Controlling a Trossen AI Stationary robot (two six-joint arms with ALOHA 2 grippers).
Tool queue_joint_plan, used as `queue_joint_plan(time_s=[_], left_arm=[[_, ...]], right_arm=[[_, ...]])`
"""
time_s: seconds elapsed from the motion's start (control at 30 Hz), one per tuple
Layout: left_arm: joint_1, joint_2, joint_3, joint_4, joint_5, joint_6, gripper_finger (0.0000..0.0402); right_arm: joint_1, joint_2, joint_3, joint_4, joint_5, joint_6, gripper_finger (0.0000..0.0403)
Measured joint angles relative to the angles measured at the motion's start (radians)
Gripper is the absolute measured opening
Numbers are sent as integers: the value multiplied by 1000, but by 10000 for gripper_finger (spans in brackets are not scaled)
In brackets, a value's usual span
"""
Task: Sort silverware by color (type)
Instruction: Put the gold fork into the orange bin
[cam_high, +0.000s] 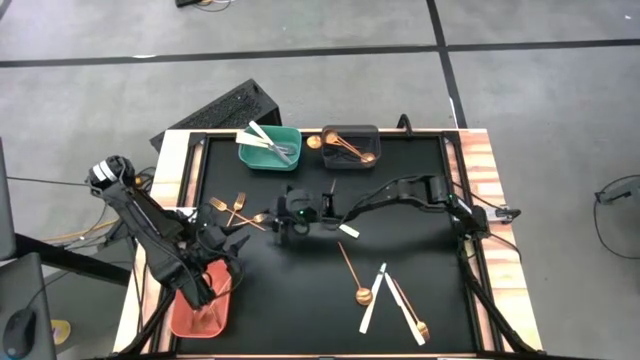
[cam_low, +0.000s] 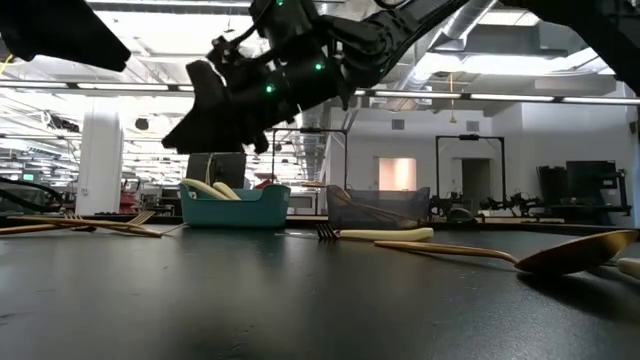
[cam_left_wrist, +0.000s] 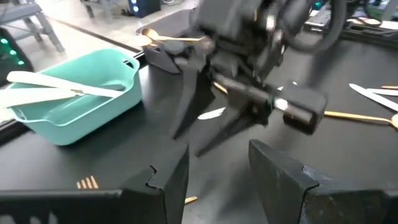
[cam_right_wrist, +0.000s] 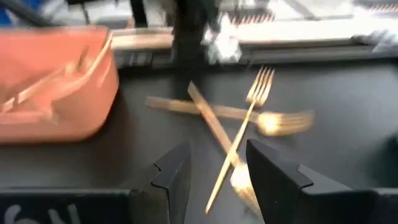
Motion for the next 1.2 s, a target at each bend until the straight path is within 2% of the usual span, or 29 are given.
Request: queue_joint_plan(time_s=[0.1,0.17,0.33,0.57,0.7,0.8,0.9,1.0,1.2], left_arm=[[-4,0,0,1,-1,-2,153],[-5,0,0,6,-1,-3,153],[-5,0,-14,54,-9,15,153],[6,0,-168,144,-17,-40,153],[27,-9,-252,159,25,-83,153],[63,-27,-298,154,52,-88,153],[96,-57,-309,148,58,-64,153],[116,-96,-296,145,47,3,153],[122,-176,-257,149,35,153,153]], right_arm=[[5,-13,-22,-27,0,0,178],[0,-39,-49,-104,1,0,178],[-13,-93,-136,-191,51,14,177],[-42,-198,-295,-180,67,83,167],[-41,-201,-313,-85,31,89,164],[-39,-148,-269,6,-28,85,164],[-44,-71,-169,18,-35,41,164],[-56,6,-37,-8,-36,-11,164],[-75,150,236,-186,-69,-59,164]])
